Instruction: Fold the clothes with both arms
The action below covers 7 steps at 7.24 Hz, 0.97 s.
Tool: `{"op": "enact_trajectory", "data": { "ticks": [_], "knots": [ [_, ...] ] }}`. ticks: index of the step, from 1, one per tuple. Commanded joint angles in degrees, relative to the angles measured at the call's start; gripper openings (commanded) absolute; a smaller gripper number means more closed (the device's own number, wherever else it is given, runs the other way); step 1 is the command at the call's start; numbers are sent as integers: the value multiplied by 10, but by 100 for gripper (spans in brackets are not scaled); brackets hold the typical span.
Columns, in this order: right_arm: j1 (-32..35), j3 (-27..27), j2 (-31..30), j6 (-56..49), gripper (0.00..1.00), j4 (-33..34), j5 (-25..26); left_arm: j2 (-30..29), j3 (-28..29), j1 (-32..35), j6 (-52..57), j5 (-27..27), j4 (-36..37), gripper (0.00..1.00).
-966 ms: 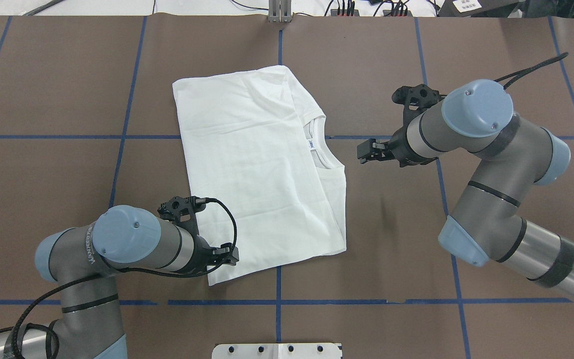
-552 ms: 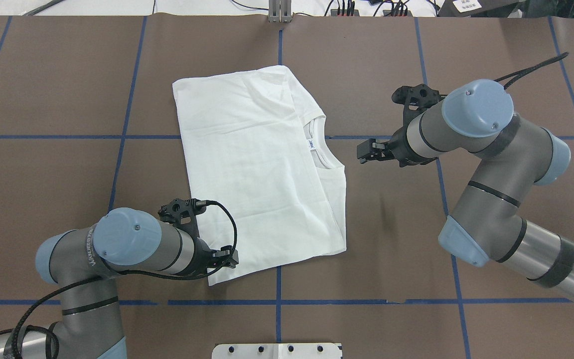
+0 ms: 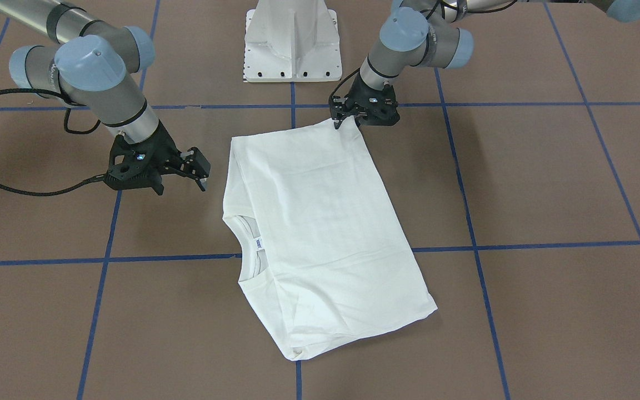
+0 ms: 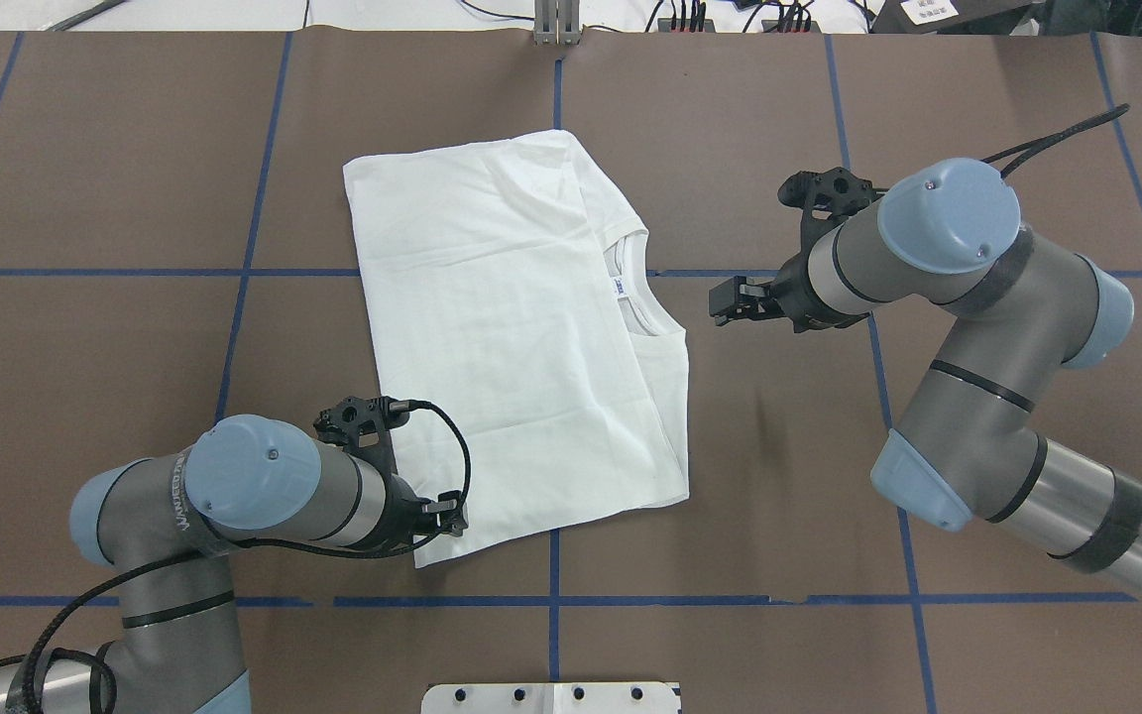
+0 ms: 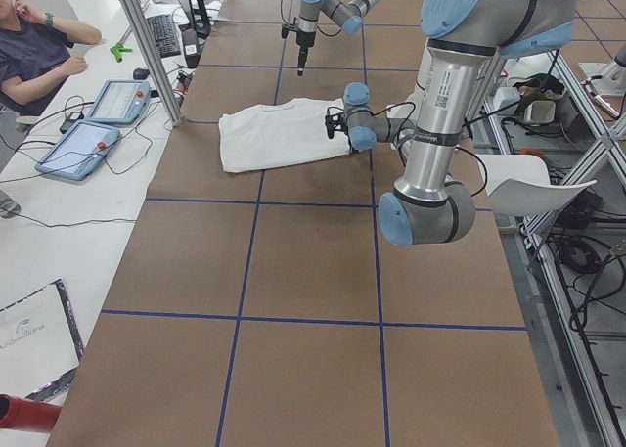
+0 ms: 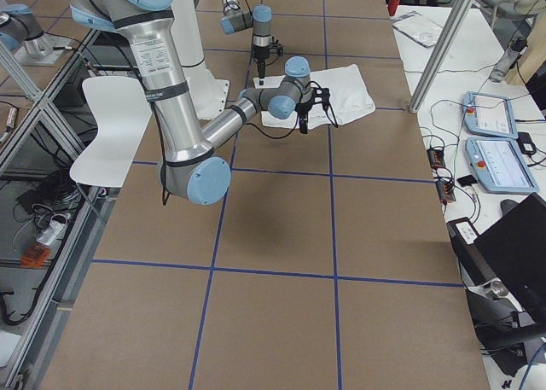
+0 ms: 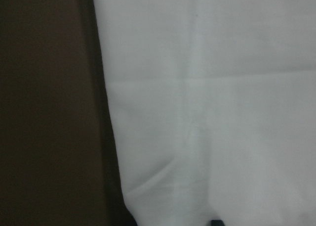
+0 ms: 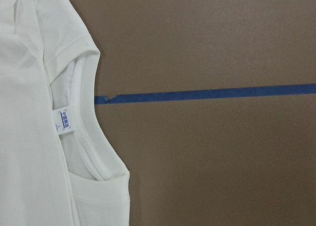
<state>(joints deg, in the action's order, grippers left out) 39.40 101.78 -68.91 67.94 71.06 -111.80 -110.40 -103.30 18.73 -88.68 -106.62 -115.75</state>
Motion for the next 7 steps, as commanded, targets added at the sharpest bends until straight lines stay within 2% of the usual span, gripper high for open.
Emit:
{"op": "enact_trajectory", "data": {
  "ticks": [1, 2, 3, 5, 7],
  "knots": [
    [-4, 1, 0, 6, 100, 0, 0, -1, -5, 2, 0, 0, 4, 0],
    [-12, 4, 3, 38, 100, 0, 3, -2, -15, 3, 0, 0, 21, 0],
    [-40, 26, -1, 109, 100, 1, 34, -3, -18, 4, 0, 0, 24, 0],
    [-129, 61, -10, 273, 100, 5, 125, -4, -23, 6, 0, -1, 24, 0],
    [-208, 61, -3, 402, 99, 35, 213, -7, -25, 6, 0, -1, 24, 0]
  ]
}}
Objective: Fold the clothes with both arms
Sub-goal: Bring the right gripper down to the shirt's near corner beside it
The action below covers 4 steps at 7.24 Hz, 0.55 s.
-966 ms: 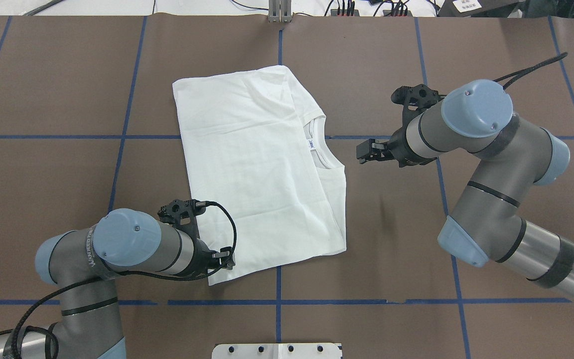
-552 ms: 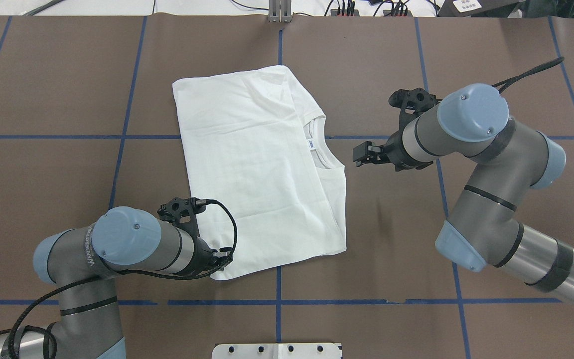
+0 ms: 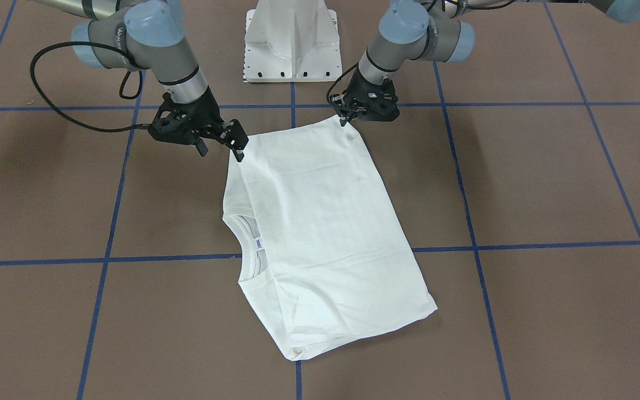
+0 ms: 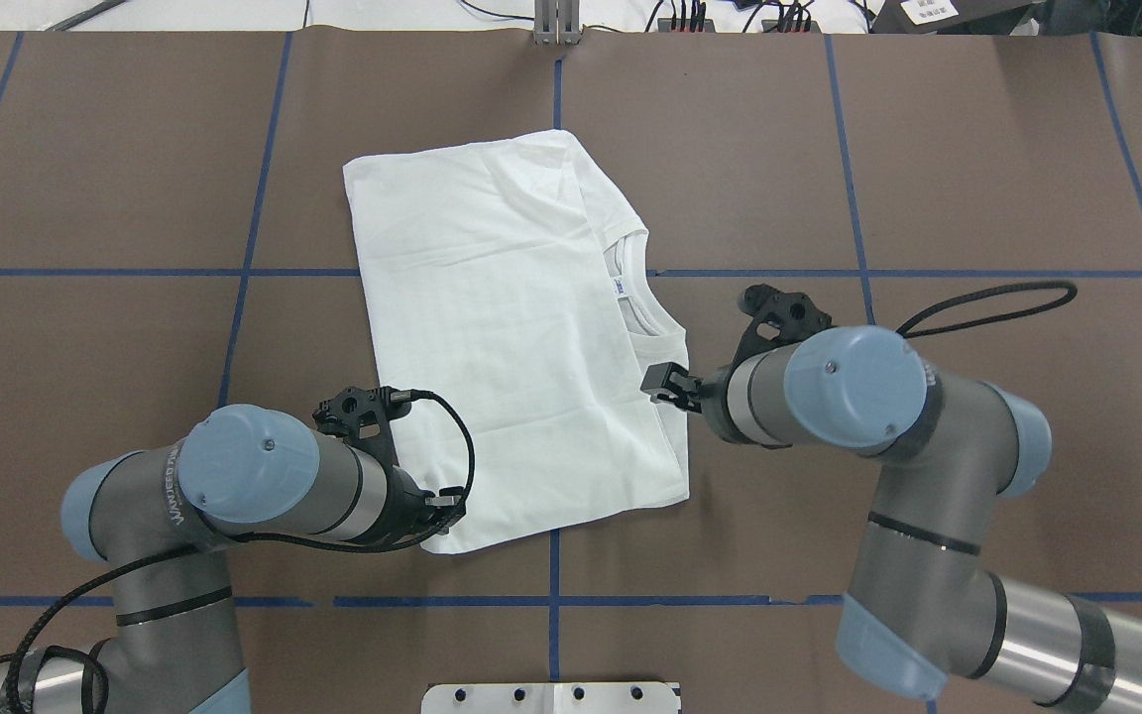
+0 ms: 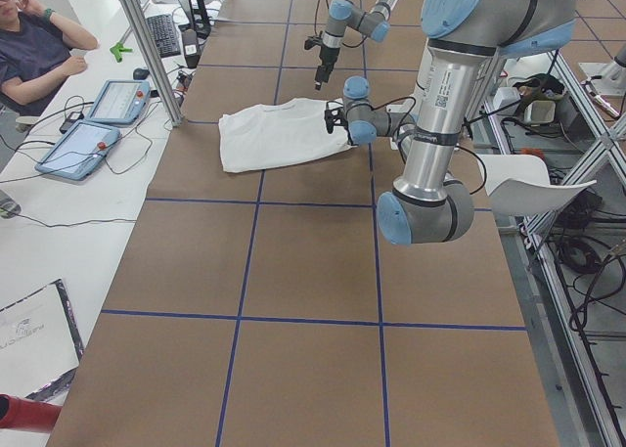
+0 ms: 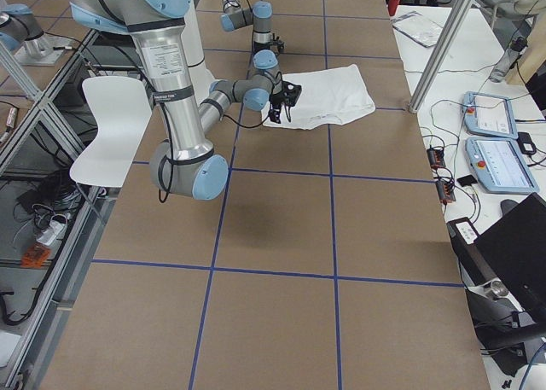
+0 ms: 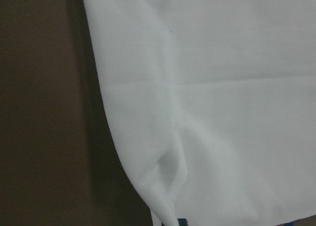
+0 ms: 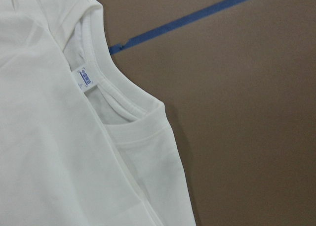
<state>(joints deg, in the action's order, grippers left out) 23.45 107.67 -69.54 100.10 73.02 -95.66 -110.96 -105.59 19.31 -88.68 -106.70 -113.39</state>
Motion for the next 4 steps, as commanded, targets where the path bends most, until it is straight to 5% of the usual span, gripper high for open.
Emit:
{"op": "enact_trajectory", "data": {
  "ticks": [1, 4],
  "knots": [
    [-59, 2, 5, 101, 99, 25, 66, -1, -6, 0, 0, 0, 0, 0],
    [-84, -1, 7, 154, 98, 70, 87, 0, -8, 1, -1, 0, 0, 0]
  ]
}}
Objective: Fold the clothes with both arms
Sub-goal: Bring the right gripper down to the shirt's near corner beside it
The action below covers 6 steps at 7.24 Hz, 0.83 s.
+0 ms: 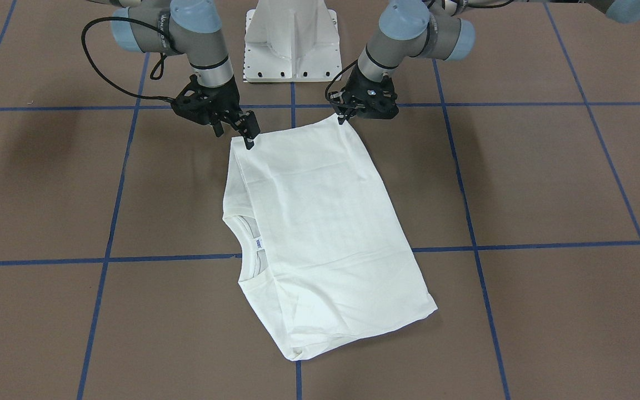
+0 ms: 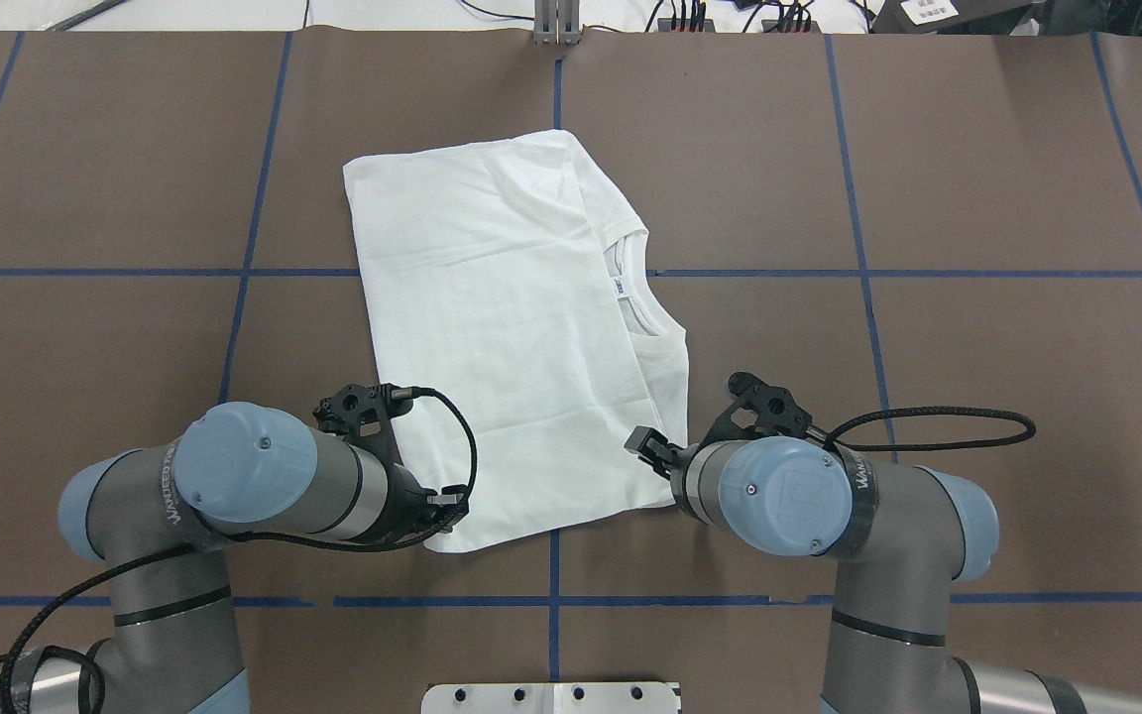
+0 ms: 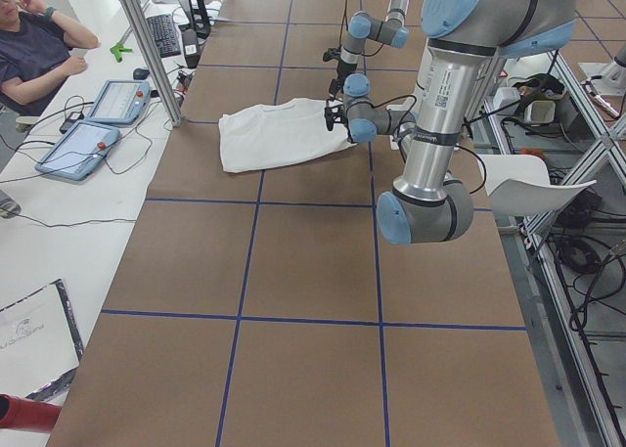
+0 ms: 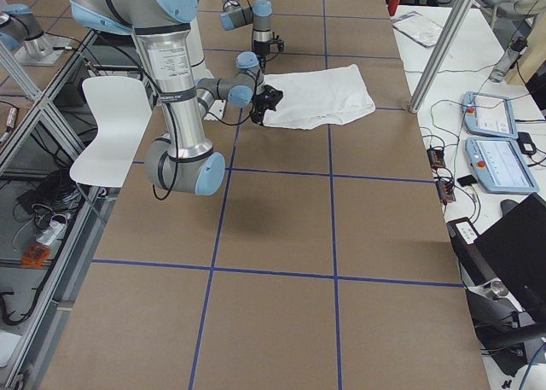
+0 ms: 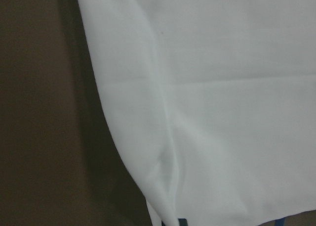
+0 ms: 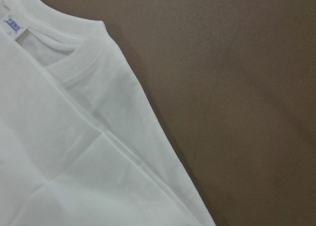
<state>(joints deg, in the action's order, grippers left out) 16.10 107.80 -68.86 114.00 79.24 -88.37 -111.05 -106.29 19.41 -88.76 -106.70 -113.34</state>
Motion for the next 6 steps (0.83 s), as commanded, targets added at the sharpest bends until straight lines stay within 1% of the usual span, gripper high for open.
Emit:
{"op": "enact_trajectory", "data": {
  "ticks": [1, 4, 5, 6],
  "knots": [
    [-15, -3, 0, 27, 98, 7, 16, 0, -1, 0, 0, 0, 0, 0],
    [-26, -12, 5, 49, 93, 7, 27, 1, -4, 0, 0, 0, 0, 0],
    [-27, -16, 9, 51, 89, 7, 28, 1, -5, 0, 0, 0, 0, 0],
    [-27, -22, 14, 50, 81, 7, 38, 1, -4, 0, 0, 0, 0, 0]
  ]
}}
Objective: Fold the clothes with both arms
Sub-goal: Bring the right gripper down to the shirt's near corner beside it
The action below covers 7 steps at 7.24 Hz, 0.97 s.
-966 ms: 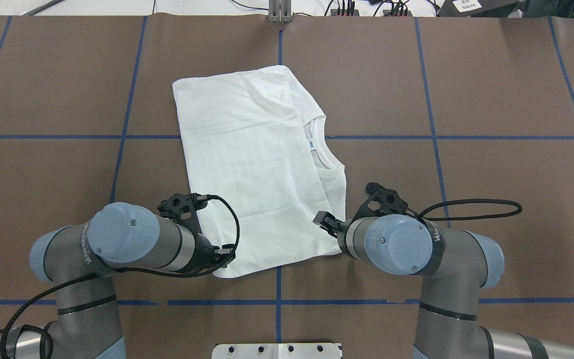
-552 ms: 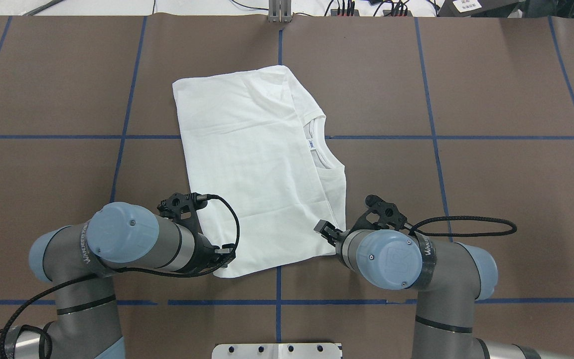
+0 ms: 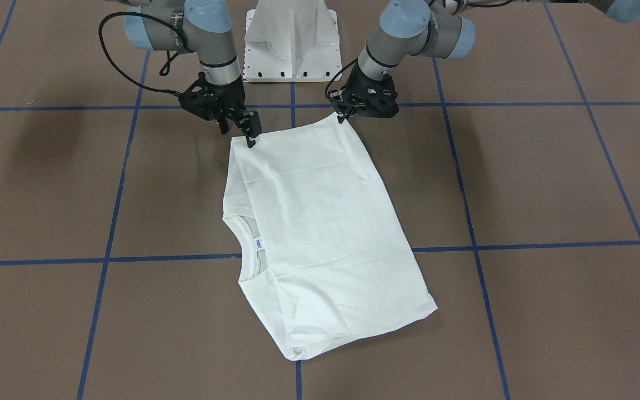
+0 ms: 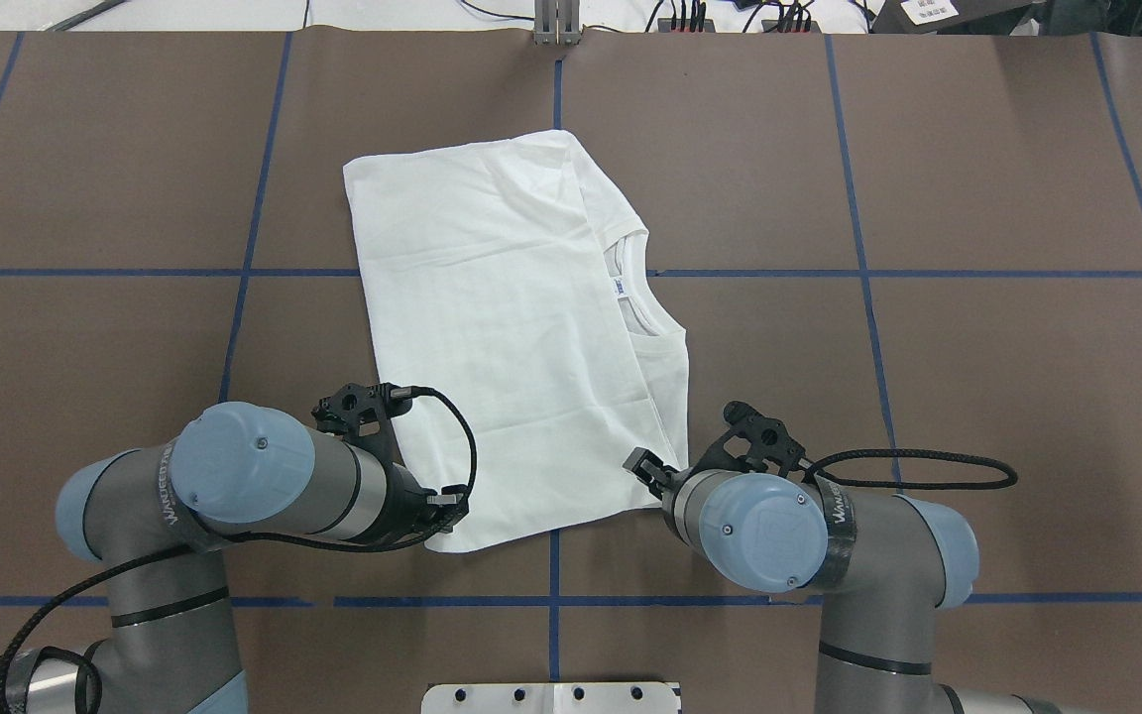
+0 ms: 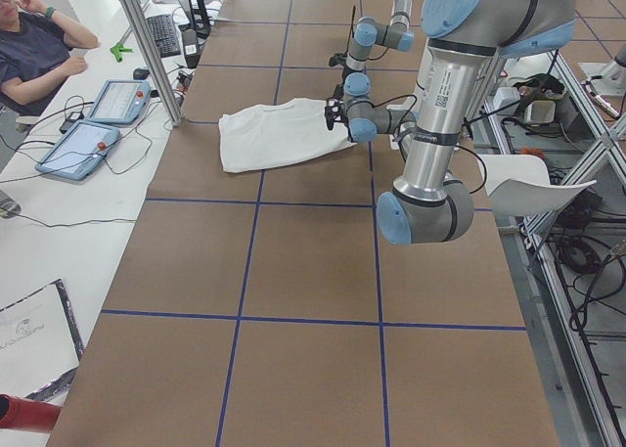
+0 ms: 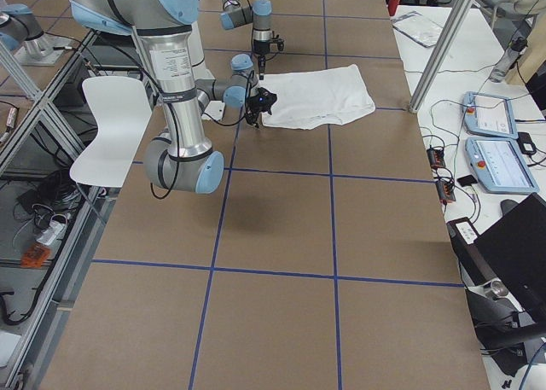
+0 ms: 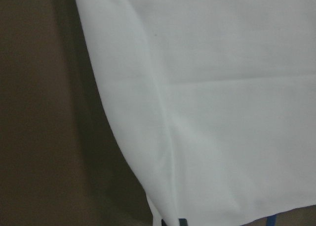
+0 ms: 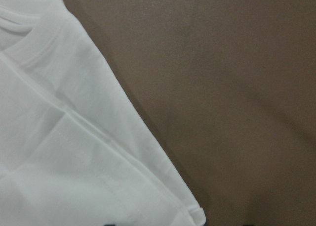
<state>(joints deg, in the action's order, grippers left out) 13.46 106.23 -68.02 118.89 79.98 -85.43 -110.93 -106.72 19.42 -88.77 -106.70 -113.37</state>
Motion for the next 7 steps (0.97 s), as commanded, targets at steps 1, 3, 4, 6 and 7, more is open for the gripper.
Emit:
{"op": "enact_trajectory", "data": {
  "ticks": [1, 3, 4, 6, 7],
  "knots": [
    [-1, -8, 6, 1, 68, 0, 10, 0, -1, 0, 0, 0, 0, 0],
    [-1, -8, 8, 0, 51, 1, 19, 1, 0, 0, 0, 0, 0, 0],
    [-1, -8, 8, -4, 42, 0, 31, 1, 0, 0, 0, 0, 0, 0],
    [-1, -12, 10, -5, 19, 0, 41, 1, 0, 0, 1, 0, 0, 0],
    [-1, -12, 12, -5, 0, 1, 46, 1, 0, 0, 1, 0, 0, 0]
  ]
}}
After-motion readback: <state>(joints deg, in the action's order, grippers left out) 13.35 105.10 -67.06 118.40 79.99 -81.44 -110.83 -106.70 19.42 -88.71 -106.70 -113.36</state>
